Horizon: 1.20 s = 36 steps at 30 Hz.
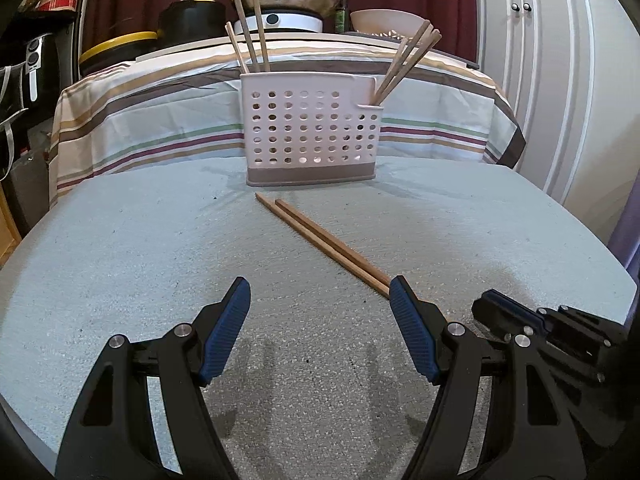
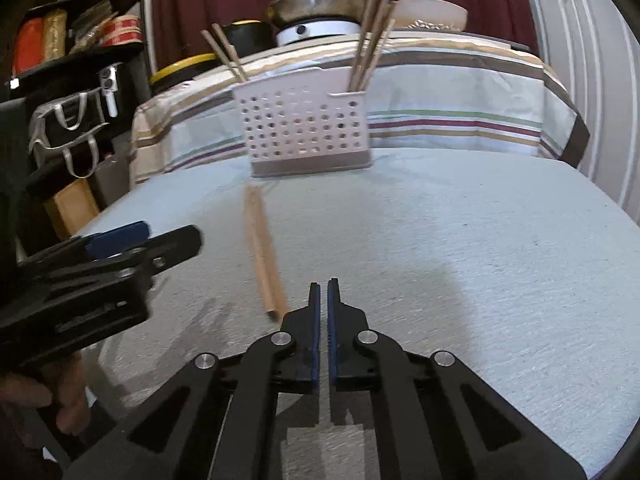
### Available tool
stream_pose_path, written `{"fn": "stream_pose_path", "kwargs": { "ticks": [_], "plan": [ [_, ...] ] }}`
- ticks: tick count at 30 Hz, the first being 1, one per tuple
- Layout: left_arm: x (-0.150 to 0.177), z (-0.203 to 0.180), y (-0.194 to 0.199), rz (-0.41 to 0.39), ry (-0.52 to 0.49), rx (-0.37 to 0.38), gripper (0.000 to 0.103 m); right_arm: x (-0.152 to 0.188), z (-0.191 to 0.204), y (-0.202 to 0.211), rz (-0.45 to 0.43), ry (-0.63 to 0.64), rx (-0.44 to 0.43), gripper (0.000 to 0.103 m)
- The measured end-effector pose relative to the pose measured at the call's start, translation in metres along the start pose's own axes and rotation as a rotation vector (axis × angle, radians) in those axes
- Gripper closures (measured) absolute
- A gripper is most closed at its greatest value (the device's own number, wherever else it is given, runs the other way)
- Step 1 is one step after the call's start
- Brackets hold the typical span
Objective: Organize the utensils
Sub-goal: 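Move both open tools back toward the last two chopsticks, then close the right tool on a chopstick while the left tool approaches the other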
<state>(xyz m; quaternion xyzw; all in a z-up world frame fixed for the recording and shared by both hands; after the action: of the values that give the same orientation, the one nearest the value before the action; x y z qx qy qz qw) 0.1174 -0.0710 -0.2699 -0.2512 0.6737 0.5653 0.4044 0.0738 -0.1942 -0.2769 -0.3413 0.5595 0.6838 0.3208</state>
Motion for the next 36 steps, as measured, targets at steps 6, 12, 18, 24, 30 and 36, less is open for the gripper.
{"fn": "stream_pose_path", "kwargs": {
  "ticks": [6,12,18,24,30,36],
  "plan": [
    [0.004,0.010,0.000,0.012,0.021,-0.015,0.033,0.003,0.007,0.002,0.003,0.019,-0.020,0.080],
    [0.006,0.007,0.000,0.021,0.030,0.000,0.033,0.012,0.015,-0.003,0.040,0.070,-0.020,0.080],
    [0.007,0.000,0.000,0.023,0.028,0.017,0.033,0.011,0.015,-0.002,0.029,0.071,-0.015,0.093],
    [0.006,-0.014,-0.005,0.034,0.028,0.046,0.033,0.007,0.008,0.002,0.004,0.060,0.003,0.094],
    [0.007,-0.036,-0.012,0.047,0.007,0.068,0.033,0.006,-0.004,0.005,-0.004,0.041,0.020,0.094],
    [0.008,-0.048,-0.022,0.086,-0.020,0.038,0.033,0.008,-0.013,0.008,-0.006,0.017,0.019,0.094]
  ]
}}
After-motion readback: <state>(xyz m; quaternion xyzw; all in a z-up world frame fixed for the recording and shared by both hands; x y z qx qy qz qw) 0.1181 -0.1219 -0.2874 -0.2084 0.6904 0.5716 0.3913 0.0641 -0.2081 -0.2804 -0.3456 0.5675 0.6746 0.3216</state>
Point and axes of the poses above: each gripper's, at about its wrist camera, not at the fingertips, and y roughly against the way its jaws point, z to its left, x to its underside, the point moved 7 cm from there along -y, roughly the way its jaws point, and after that the axes turned 1 degree about x, right-handed, at the moved point
